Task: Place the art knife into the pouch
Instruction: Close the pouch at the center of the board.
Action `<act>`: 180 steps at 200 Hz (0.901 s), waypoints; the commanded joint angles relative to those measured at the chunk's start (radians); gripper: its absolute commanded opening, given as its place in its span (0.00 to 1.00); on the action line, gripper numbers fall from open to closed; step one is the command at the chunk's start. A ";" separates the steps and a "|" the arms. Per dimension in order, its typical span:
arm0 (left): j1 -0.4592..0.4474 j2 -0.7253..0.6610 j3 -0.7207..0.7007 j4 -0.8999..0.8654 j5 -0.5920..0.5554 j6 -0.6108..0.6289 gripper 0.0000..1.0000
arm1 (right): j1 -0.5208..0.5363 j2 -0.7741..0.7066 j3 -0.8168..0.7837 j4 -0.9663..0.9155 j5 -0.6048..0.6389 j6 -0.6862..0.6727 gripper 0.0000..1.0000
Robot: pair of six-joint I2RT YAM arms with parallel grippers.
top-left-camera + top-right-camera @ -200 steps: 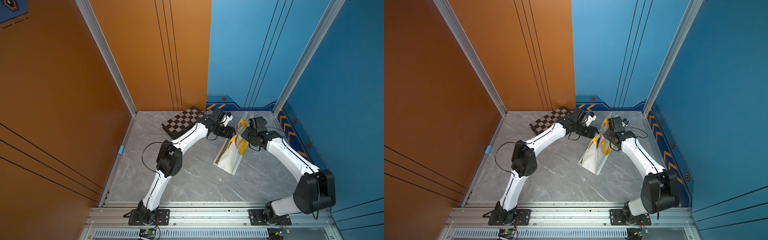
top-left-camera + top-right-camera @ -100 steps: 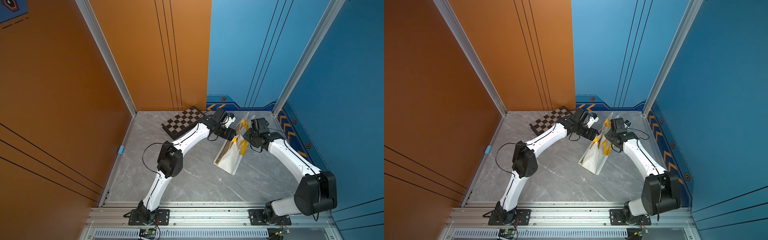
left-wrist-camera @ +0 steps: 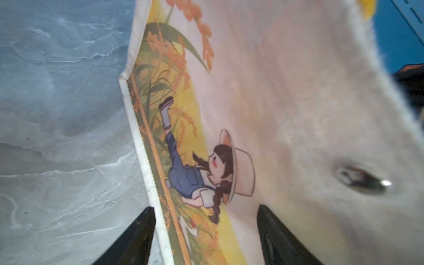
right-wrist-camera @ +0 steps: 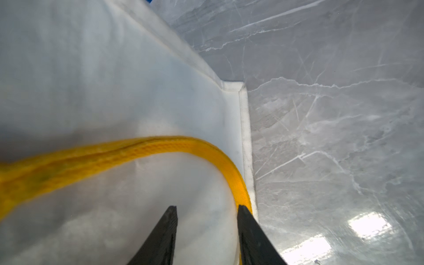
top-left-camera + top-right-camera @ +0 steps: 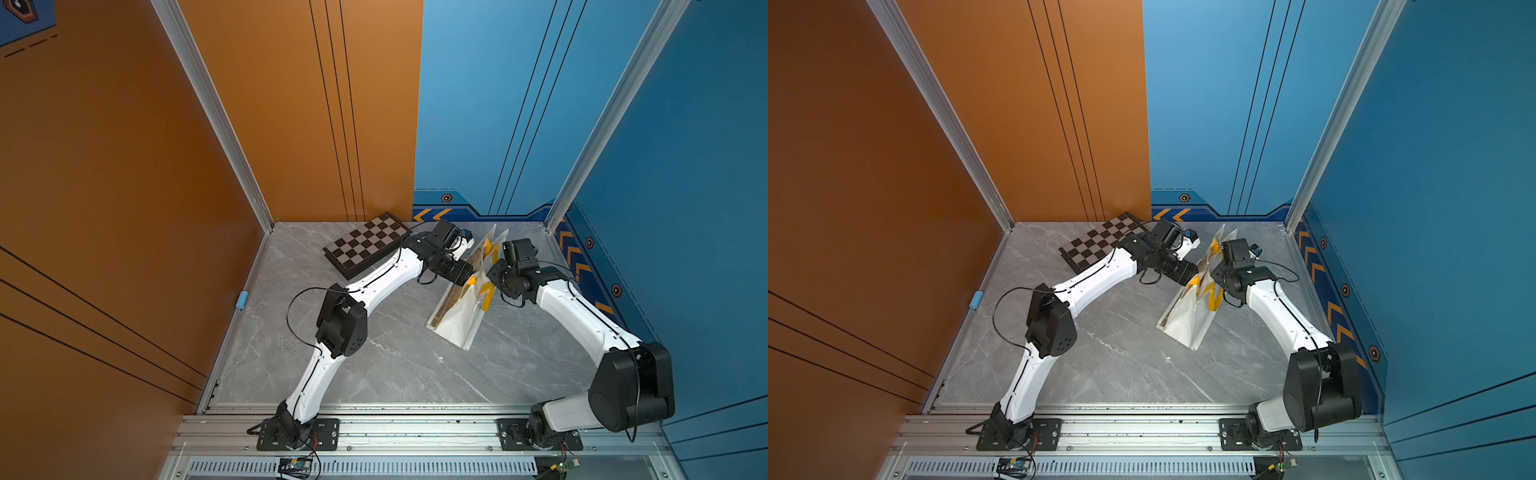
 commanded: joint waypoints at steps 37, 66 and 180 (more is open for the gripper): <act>0.041 -0.049 0.046 -0.034 -0.046 0.030 0.73 | -0.022 -0.068 -0.043 -0.002 -0.002 0.031 0.46; 0.024 -0.035 0.051 -0.034 -0.012 0.033 0.73 | -0.016 -0.050 -0.037 0.015 -0.020 0.043 0.46; 0.036 -0.115 -0.067 -0.033 -0.062 0.011 0.90 | 0.000 0.008 0.090 -0.044 0.024 -0.035 0.57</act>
